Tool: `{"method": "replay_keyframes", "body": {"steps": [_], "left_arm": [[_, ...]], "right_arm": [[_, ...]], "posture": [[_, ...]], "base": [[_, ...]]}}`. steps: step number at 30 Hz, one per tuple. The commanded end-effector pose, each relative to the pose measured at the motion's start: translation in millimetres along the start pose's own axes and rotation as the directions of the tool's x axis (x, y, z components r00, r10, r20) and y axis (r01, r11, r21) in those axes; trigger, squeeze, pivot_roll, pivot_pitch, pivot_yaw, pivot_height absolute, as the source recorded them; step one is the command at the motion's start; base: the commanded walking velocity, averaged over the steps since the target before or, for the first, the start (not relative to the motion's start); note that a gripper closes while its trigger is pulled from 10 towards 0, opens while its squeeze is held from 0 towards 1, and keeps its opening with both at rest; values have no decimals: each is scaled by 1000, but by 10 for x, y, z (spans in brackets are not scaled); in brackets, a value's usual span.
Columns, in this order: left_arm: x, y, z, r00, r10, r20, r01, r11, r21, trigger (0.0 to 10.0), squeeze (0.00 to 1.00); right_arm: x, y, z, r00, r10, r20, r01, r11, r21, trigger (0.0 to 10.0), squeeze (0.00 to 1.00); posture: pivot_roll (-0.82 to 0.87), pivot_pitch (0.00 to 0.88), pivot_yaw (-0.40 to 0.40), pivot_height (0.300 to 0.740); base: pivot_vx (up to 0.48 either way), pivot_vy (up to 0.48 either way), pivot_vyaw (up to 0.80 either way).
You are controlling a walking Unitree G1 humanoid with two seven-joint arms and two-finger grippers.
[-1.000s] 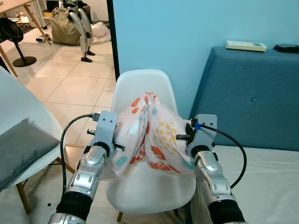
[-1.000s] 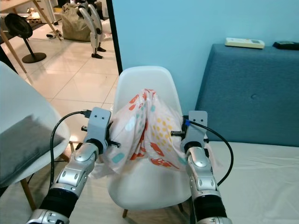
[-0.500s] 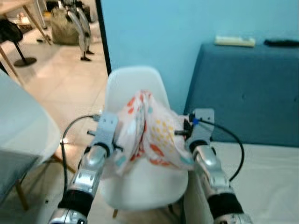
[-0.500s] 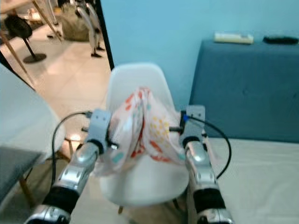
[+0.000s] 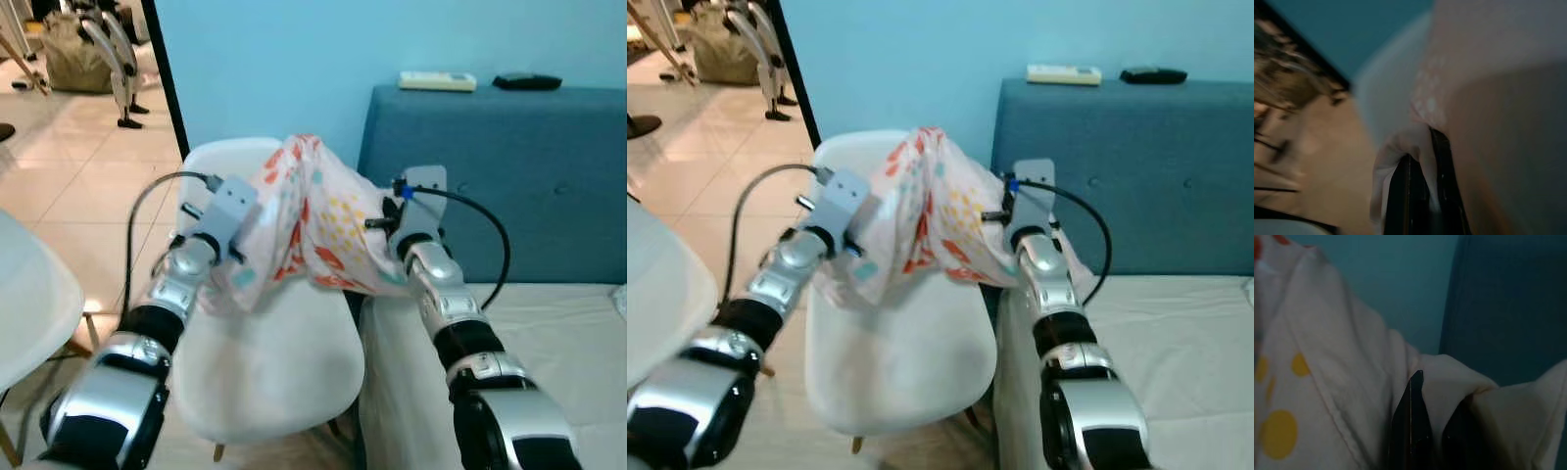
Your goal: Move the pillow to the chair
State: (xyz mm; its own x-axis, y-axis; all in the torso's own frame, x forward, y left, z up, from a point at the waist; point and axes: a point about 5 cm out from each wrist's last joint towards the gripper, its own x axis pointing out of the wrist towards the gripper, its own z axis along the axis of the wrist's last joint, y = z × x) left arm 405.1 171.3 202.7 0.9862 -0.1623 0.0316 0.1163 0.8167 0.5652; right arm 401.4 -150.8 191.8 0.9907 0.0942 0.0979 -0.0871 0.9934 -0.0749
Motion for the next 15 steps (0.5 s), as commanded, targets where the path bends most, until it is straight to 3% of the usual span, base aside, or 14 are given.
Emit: {"method": "replay_keyframes", "body": {"steps": [1,4,5,6,8,10,15], "left_arm": [[-16,87,11,999,13,31,-15,997,73,10000,0],[-91,104,-140,1000,17,6,-17,997,71,10000,0],[-170,20,-305,1000,-4,-22,5,998,60,10000,0],[-170,20,-305,1000,-4,-22,5,998,60,10000,0],[-236,-113,-460,999,-12,-51,12,1000,18,10000,0],[-315,-343,-600,997,-36,-75,36,999,-6,10000,0],[-404,-689,-703,993,-60,-101,51,995,-84,10000,0]], "right_arm": [[-1,-25,20,1000,-1,29,1,1000,5,10000,0],[-79,-72,-144,1000,-17,-7,18,999,32,10000,0],[-177,-87,-334,999,-25,-47,25,1000,1,10000,0],[-177,-87,-334,999,-25,-47,25,1000,1,10000,0],[-255,-90,-481,997,-38,-74,34,997,-62,10000,0],[-330,-71,-619,994,-48,-101,37,994,-101,10000,0],[-382,-12,-732,991,-55,-125,45,996,-83,10000,0]], "posture": [[-28,105,0,740],[-27,110,2,740],[-21,112,-1,740],[-21,112,-1,740],[-20,112,-4,740],[-26,114,-4,740],[-38,109,2,740]], "base": [[0,0,0],[0,0,0],[0,0,0],[0,0,0],[0,0,0],[0,0,0],[0,0,0]]}}
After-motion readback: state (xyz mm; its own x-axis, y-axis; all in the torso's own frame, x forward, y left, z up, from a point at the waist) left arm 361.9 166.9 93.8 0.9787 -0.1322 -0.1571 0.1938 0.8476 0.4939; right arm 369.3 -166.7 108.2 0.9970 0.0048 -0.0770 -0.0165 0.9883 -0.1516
